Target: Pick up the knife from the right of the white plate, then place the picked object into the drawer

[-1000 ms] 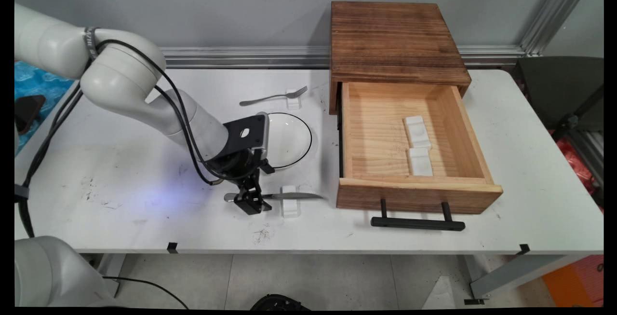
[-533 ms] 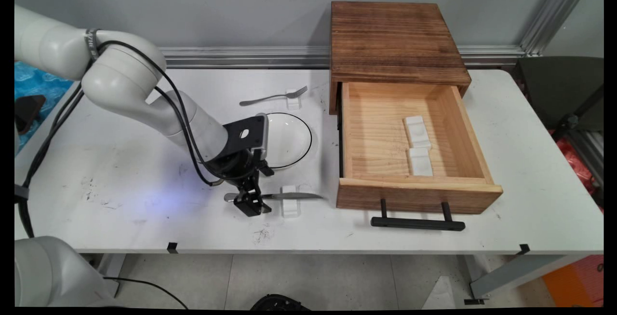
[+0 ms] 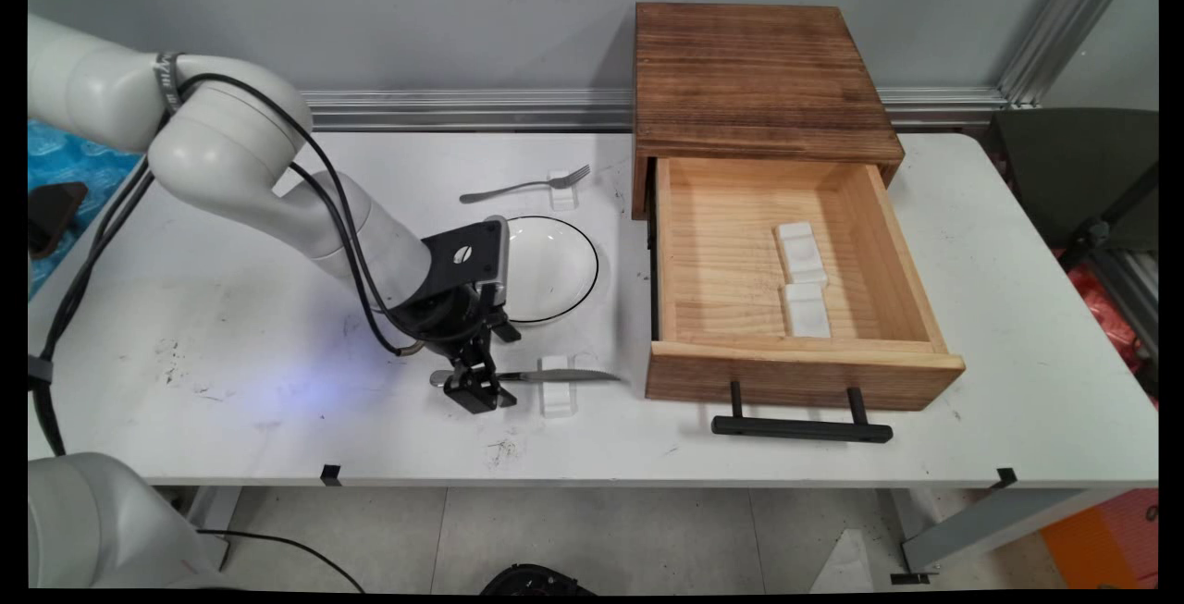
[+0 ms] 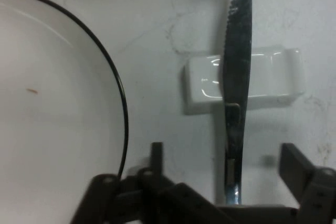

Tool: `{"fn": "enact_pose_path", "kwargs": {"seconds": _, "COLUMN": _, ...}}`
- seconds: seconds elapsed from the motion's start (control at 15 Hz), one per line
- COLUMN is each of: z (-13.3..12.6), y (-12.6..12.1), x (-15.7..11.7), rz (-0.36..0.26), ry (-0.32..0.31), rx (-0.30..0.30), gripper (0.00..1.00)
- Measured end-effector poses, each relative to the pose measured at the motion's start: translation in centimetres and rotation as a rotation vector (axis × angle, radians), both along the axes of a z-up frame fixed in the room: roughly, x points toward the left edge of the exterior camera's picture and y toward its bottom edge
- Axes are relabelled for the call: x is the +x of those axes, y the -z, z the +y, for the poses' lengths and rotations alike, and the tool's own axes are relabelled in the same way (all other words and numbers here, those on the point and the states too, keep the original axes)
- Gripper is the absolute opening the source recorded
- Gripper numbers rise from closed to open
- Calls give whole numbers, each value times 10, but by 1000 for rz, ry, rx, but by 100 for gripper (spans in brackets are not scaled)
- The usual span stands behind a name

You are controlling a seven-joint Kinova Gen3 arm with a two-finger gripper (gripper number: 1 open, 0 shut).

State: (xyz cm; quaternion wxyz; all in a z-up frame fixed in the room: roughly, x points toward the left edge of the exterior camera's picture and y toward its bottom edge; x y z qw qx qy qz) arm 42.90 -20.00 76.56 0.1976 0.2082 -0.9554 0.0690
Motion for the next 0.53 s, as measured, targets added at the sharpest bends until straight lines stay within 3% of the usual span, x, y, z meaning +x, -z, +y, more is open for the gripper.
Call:
{"fn": "enact_pose_path", "kwargs": {"seconds": 0.07, "z": 0, "y": -1, "x": 1, "rz": 0, "ry": -1, "rx": 2, "gripper": 0}}
{"fn": "enact_pose_path", "kwargs": {"seconds": 0.53, "z": 2, "y": -5, "x": 8, "rz": 0, "ry": -5, "rx": 8, "gripper": 0}}
